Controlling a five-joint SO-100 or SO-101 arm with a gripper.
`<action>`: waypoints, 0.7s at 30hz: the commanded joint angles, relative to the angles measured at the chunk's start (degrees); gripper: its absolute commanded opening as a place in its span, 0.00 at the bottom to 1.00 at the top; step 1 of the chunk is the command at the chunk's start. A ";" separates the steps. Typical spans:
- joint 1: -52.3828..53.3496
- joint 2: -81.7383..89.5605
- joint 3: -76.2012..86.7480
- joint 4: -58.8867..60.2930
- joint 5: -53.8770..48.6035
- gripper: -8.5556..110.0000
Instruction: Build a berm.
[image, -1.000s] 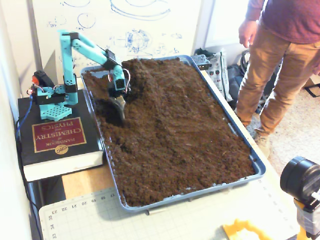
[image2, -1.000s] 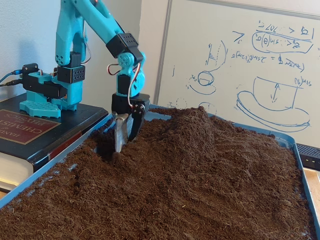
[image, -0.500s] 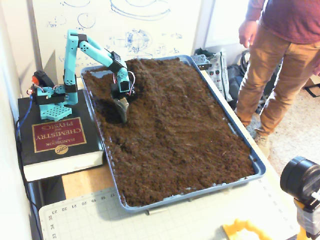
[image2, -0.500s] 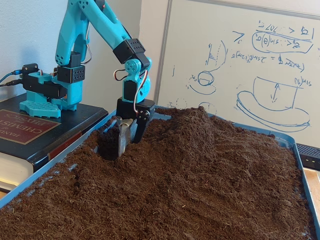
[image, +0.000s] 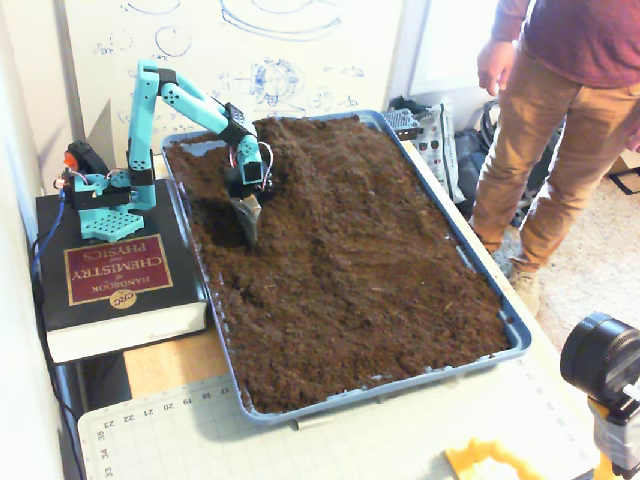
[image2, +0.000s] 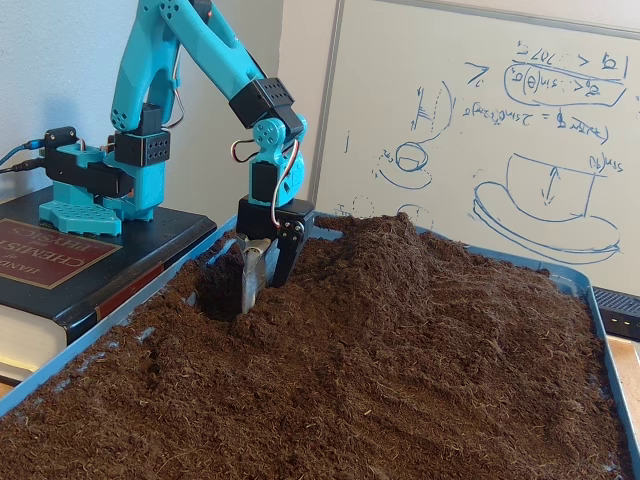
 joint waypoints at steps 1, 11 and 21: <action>0.35 3.87 -10.72 -0.88 0.70 0.07; 0.44 8.44 -10.11 -0.79 0.70 0.07; 0.53 12.22 -9.84 -0.79 0.70 0.07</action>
